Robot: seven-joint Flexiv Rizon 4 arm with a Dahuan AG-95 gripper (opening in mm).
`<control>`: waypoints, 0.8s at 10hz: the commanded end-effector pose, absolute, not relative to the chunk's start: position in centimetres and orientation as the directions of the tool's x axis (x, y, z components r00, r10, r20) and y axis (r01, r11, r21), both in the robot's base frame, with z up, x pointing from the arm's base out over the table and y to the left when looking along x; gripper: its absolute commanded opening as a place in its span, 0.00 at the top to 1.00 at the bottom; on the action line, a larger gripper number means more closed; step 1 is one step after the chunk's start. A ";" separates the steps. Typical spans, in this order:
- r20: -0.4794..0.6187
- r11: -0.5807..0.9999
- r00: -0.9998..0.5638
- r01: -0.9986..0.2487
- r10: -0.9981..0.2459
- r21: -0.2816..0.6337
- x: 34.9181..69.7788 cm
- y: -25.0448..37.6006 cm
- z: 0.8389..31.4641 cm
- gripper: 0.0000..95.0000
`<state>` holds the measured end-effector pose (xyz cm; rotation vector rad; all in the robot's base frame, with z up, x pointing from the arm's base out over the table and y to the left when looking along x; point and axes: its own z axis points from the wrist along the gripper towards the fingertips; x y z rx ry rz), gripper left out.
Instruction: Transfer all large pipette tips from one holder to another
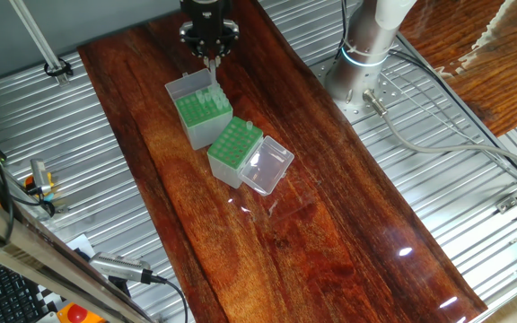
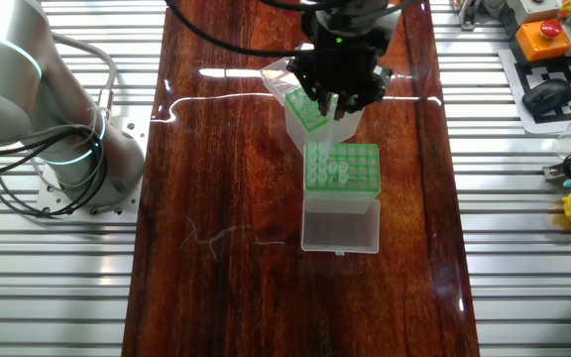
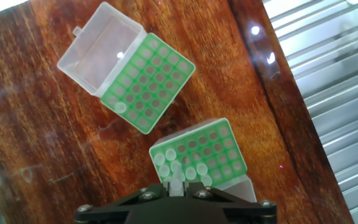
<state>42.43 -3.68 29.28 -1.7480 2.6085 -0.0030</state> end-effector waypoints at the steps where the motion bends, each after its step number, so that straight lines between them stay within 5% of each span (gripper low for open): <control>1: 0.002 0.384 -0.384 -0.923 -0.923 -0.002 42.7 -3.4 29.8 1.00; 8: 0.006 0.383 -0.383 -0.924 -0.924 -0.001 43.6 -3.4 30.2 1.00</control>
